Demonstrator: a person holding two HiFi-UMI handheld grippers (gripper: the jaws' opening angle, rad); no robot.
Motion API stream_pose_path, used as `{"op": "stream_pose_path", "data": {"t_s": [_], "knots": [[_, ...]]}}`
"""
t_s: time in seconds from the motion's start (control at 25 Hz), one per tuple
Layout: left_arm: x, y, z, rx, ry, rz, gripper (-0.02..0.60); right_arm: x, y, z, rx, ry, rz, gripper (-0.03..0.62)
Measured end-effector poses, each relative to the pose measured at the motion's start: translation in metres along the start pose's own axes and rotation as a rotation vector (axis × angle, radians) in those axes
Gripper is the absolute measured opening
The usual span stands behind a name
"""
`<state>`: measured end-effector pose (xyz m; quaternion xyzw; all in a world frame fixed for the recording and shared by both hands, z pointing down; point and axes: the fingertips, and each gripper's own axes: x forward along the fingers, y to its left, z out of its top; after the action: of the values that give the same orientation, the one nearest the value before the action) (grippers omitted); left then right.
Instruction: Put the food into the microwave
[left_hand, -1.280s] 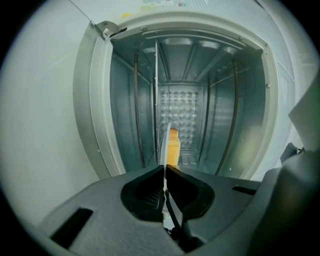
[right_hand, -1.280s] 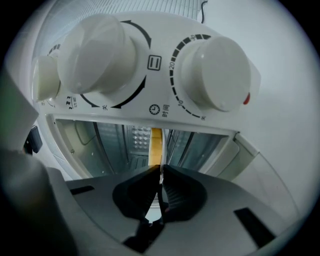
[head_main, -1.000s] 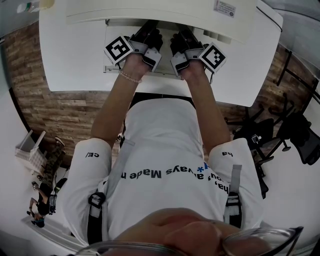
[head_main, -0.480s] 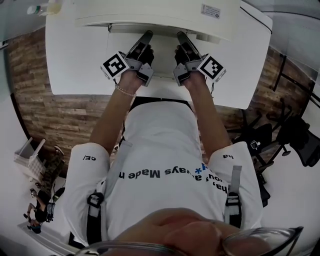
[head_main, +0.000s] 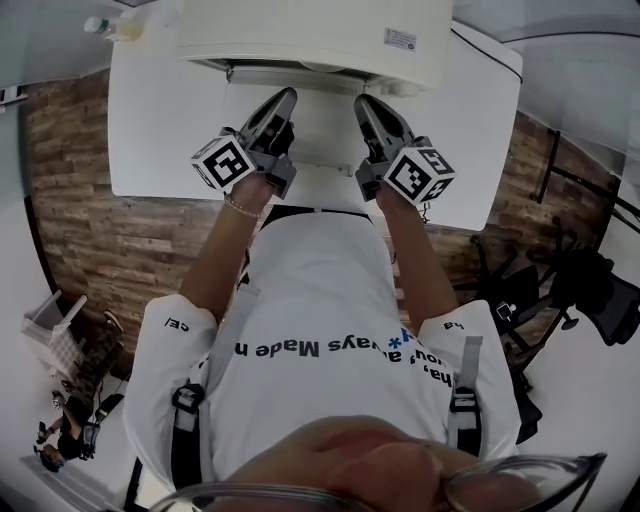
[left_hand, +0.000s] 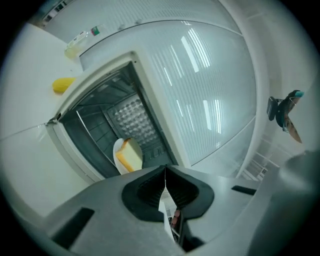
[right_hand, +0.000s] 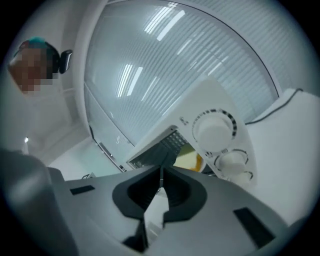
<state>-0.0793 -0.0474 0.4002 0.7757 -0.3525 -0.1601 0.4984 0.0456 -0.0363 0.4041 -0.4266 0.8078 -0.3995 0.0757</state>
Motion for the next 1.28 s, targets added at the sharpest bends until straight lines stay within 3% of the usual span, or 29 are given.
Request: {"op": "stream_pose_path", "data": {"t_s": [0.28,0.44,0.6,0.92,1.28], "knots": [[-0.013,-0.048,0.009,0.177,-0.007,-0.043,0.011,-0.027,0.047,0.033,-0.336,-0.003,-0.008,0.023],[-0.019,-0.078,0.012,0.265,0.001,-0.068,0.011,-0.040,0.072,0.045,-0.467,-0.010,-0.008,0.023],[-0.026,-0.108,0.017,0.425,0.005,-0.082,0.011,-0.053,0.098,0.057,-0.579,-0.029,-0.008,0.023],[-0.044,-0.160,0.024,0.703,-0.011,-0.098,0.011,-0.074,0.143,0.077,-0.724,-0.070,-0.008,0.023],[-0.059,-0.200,0.030,0.852,-0.064,-0.082,0.011,-0.096,0.176,0.092,-0.784,-0.102,0.005,0.023]]}}
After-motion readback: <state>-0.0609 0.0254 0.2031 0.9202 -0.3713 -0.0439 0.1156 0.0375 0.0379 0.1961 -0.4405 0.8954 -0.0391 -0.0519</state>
